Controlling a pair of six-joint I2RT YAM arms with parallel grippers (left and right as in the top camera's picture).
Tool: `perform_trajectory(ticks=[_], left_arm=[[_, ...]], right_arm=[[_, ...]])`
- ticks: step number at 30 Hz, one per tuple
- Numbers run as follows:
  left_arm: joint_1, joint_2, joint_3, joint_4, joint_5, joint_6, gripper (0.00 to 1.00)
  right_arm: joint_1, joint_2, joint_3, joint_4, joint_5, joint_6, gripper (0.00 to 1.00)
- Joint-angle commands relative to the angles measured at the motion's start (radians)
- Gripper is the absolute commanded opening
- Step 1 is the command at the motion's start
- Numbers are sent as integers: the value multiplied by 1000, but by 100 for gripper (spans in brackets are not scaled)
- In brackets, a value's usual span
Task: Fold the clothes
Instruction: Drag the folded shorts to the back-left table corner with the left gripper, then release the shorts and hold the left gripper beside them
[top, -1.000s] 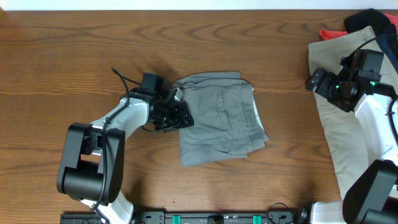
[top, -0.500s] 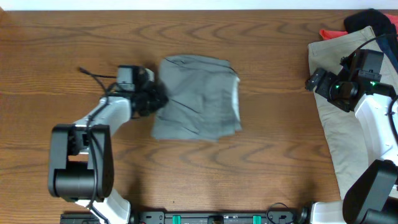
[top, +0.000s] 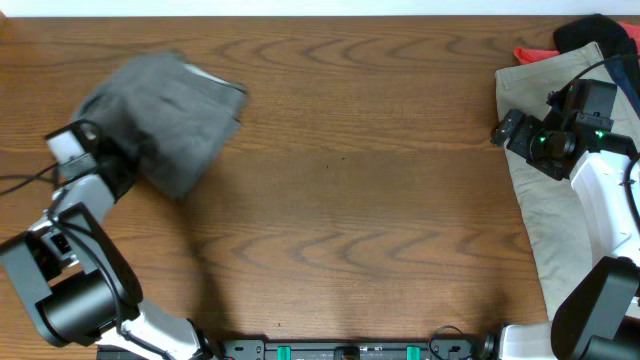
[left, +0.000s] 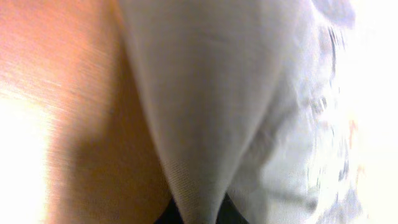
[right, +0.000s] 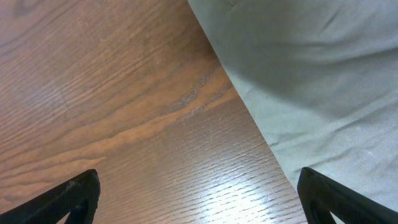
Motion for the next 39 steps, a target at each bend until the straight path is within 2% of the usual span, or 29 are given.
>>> perform_trajectory(ticks=[1, 4, 11, 17, 23, 28, 39], left_arm=[[-2, 22, -2, 3, 11, -38, 6], [-19, 54, -2, 29, 11, -101, 6], [-73, 187, 11, 223, 79, -81, 6], [-92, 296, 108, 237, 83, -90, 6], [-135, 316, 160, 308, 71, -120, 6], [-177, 317, 164, 317, -16, -280, 6], [-266, 319, 164, 423, -201, -291, 6]], right_arm=[[-1, 2, 11, -1, -1, -18, 99], [-1, 2, 11, -1, -1, -18, 99], [-1, 2, 11, -1, -1, -18, 99], [-1, 2, 11, -1, -1, -18, 99], [-1, 2, 11, -1, -1, -18, 99], [-1, 2, 11, -1, -1, -18, 99], [-1, 2, 11, -1, -1, -18, 99]])
